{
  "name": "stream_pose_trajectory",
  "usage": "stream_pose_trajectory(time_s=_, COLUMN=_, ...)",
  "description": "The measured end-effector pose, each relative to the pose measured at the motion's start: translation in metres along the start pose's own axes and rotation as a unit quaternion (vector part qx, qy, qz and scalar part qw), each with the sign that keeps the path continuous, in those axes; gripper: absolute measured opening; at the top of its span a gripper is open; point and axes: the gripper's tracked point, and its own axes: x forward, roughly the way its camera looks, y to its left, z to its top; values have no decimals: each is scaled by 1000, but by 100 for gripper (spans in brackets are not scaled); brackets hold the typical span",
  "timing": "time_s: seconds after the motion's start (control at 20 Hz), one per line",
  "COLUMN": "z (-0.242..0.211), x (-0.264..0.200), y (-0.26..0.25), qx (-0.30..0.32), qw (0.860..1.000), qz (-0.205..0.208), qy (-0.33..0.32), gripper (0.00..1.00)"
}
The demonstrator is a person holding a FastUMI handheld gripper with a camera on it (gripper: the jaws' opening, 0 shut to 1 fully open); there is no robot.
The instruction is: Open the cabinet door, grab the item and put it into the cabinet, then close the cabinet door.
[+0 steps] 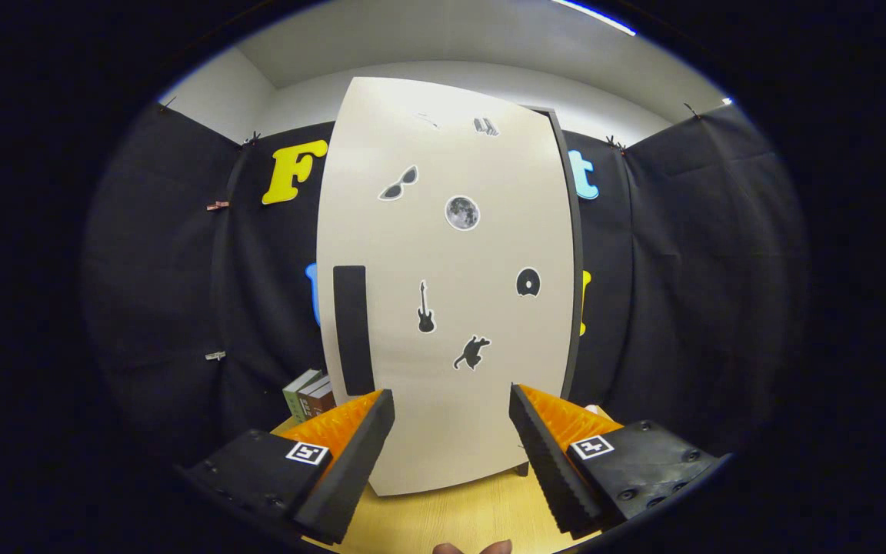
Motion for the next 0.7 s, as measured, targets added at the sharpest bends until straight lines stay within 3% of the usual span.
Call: stream_pose_trajectory(time_s=0.7, z=-6, x=-7, y=-14, qx=-8, qw=1000, qz=-13, qy=-1, gripper=98)
